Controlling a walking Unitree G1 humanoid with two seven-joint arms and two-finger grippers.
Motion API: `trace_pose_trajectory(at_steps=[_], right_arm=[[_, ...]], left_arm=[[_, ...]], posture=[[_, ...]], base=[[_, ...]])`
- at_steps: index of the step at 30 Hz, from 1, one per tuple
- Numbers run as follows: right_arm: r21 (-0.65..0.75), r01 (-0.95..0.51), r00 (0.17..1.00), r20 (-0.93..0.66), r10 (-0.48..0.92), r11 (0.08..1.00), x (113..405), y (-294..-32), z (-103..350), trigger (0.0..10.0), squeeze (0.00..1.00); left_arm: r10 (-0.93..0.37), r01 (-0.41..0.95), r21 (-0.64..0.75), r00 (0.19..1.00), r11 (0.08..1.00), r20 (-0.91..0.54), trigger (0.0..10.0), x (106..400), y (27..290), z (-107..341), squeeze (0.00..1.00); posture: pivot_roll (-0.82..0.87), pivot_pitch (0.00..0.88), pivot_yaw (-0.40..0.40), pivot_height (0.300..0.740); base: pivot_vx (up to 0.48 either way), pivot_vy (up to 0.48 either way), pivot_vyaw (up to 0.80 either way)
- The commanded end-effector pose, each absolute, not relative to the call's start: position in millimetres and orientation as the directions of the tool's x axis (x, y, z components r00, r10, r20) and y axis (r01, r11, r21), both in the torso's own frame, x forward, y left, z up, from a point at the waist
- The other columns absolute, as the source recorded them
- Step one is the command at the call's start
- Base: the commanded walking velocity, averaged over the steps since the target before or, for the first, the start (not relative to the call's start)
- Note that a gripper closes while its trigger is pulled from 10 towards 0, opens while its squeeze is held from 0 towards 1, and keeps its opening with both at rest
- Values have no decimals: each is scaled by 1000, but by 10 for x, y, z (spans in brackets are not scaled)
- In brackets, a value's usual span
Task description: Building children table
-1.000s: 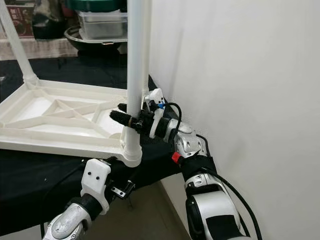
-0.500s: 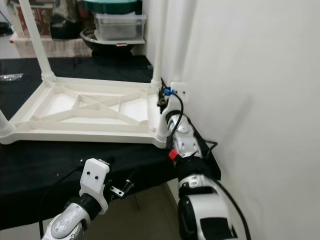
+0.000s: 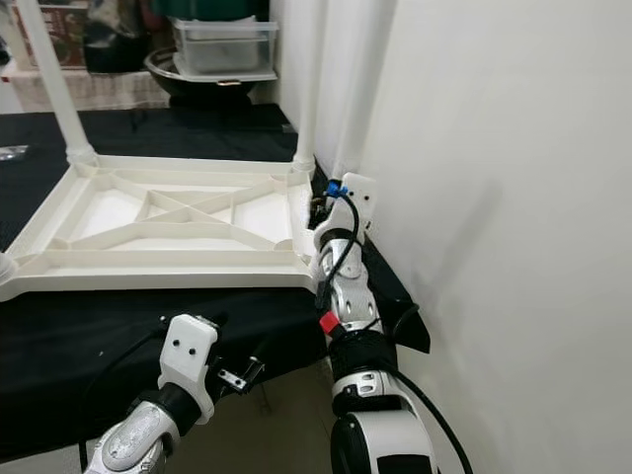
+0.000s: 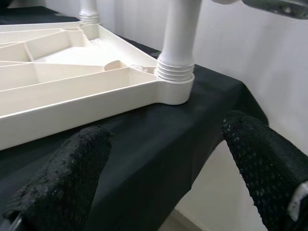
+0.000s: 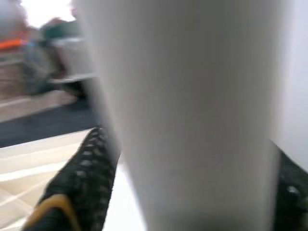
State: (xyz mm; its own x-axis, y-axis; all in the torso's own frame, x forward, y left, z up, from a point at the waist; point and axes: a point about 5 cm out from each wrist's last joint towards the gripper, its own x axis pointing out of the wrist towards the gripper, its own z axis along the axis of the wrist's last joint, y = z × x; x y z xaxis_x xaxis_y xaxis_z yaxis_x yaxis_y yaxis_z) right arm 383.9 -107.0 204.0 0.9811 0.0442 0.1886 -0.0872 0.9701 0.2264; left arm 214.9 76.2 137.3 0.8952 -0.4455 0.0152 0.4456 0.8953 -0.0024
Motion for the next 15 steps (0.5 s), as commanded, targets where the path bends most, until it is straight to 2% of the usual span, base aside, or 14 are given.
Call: trace_pose_trajectory(at_steps=[1,2,3,4,5,6,7,8,9,11,13,15], right_arm=[[225,-197,965,216,148,954,3836,-1009,2040,10000,0],[216,-347,928,218,302,913,3815,-958,2030,10000,0],[143,-553,830,172,530,821,3758,-897,1952,10000,0],[89,-736,677,111,728,671,3654,-910,1867,10000,0],[89,-736,677,111,728,671,3654,-910,1867,10000,0],[63,-853,521,55,852,518,3539,-953,1800,10000,0],[63,-853,521,55,852,518,3539,-953,1800,10000,0],[67,-909,412,13,911,410,3464,-998,1761,10000,0],[67,-909,412,13,911,410,3464,-998,1761,10000,0],[71,-949,307,7,952,306,3453,-1034,1827,10000,0],[64,-962,267,17,964,265,3494,-1015,1898,10000,0],[51,-961,275,22,961,273,3538,-975,1933,10000,0]], left_arm=[[-450,450,2,893,893,11,10000,2146,751,1349,0],[-449,449,1,893,893,12,10000,2147,750,1350,0],[-449,449,-1,893,893,12,10000,2150,752,1348,0],[-450,451,-3,893,893,13,10000,2152,750,1347,0],[-450,451,-3,893,893,13,10000,2152,750,1347,0],[-451,451,-5,892,892,13,10000,2153,749,1342,0],[-451,451,-5,892,892,13,10000,2153,749,1342,0],[-452,452,-6,892,892,13,10000,2152,749,1339,0],[-452,452,-6,892,892,13,10000,2152,749,1339,0],[-452,453,-6,892,892,12,10000,2154,745,1335,0],[-453,453,-5,892,892,11,10000,2154,742,1331,0],[-453,453,-5,891,892,11,10000,2152,739,1330,0]], posture=[[91,35,-95,740],[87,33,-95,740],[84,32,-96,740],[86,28,-94,740],[86,28,-94,740],[88,27,-99,740],[88,27,-99,740],[89,25,-99,740],[89,25,-99,740],[91,20,-99,740],[93,18,-98,740],[93,12,-102,740]], base=[[0,0,0],[0,0,0],[0,0,0],[0,0,0],[0,0,0],[0,0,0],[0,0,0],[0,0,0],[0,0,0],[0,0,0],[0,0,0],[0,0,0]])
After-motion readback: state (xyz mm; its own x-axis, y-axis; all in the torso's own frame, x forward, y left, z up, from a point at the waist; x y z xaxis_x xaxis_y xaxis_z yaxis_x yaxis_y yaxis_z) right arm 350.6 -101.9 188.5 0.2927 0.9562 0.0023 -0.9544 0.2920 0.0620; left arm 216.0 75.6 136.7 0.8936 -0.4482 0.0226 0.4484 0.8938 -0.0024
